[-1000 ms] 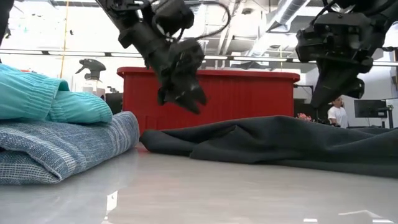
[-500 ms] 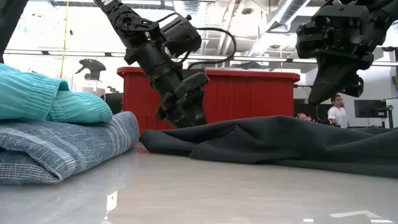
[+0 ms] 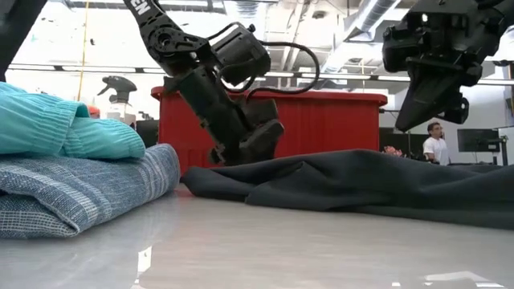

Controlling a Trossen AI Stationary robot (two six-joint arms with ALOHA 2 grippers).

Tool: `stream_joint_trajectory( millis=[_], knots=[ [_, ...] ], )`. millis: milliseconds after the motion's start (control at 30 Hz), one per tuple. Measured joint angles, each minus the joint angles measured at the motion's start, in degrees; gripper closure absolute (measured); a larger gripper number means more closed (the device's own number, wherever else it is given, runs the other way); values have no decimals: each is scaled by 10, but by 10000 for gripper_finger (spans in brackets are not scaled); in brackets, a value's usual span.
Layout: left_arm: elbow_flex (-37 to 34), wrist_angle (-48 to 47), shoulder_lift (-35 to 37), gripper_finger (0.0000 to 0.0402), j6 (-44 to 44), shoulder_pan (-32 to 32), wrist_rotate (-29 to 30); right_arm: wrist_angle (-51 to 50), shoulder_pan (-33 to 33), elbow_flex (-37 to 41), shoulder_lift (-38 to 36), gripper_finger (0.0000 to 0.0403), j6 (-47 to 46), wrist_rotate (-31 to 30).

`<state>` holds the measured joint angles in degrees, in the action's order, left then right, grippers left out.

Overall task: Fold Laundry from Bin
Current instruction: Fold the black shorts from the red organizer bin

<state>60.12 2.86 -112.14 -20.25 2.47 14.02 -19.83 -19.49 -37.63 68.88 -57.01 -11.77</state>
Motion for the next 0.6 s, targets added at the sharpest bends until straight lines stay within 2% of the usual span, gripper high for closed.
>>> stream_joint_trajectory(
  millis=[133, 267, 433, 600],
  knots=[
    [2, 2, -27, 135, -19, -5, -20, 18, -10, 0, 0, 377, 0, 0],
    [4, 17, -49, 173, -49, -18, -33, 29, -13, 0, 0, 375, 0, 0],
    [4, 28, -53, 264, -64, -28, -48, 28, -15, 0, 0, 369, 0, 1],
    [3, 32, -53, 379, -121, -19, -88, 30, -15, 0, 0, 377, -2, 1]
  ],
)
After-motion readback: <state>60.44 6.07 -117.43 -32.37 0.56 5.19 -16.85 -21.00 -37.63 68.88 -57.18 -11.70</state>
